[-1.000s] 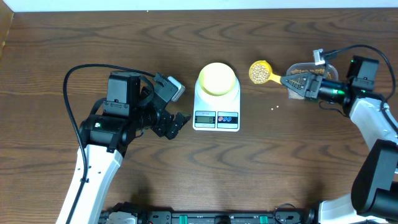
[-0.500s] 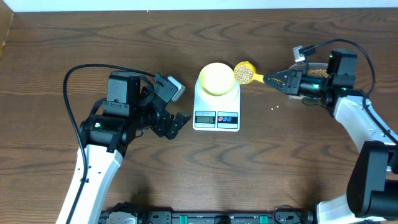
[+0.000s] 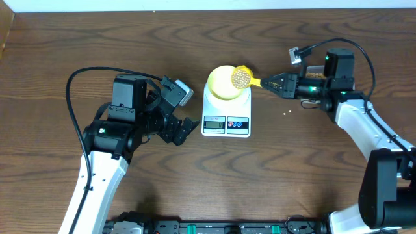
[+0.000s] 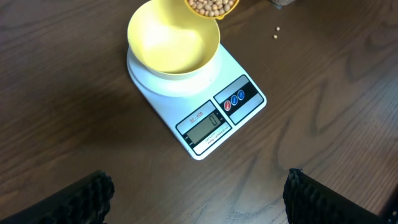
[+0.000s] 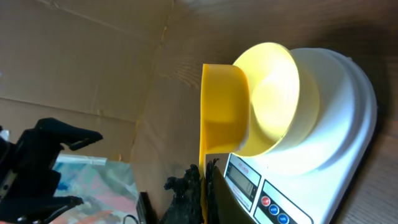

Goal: Scoop item into bowl and weigh 50g on scale
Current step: 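Carry the filled scoop left over the yellow bowl with the right gripper, then tilt the scoop with the right gripper to pour soybeans into the bowl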

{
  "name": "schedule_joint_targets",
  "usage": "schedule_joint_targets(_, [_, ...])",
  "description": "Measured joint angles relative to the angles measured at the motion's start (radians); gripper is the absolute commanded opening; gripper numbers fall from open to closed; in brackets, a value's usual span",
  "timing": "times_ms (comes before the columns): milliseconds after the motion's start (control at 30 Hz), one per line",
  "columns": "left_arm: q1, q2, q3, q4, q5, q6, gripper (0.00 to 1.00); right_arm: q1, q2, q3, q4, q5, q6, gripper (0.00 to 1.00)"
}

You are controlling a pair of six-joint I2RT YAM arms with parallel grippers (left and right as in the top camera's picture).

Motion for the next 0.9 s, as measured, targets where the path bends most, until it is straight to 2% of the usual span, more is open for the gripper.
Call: schedule_joint_targets(900, [0.000,0.000,0.000,0.000,0.000,0.000,0.89,0.040,0.000,0.000,0.006,0.104,-0.093,0.01])
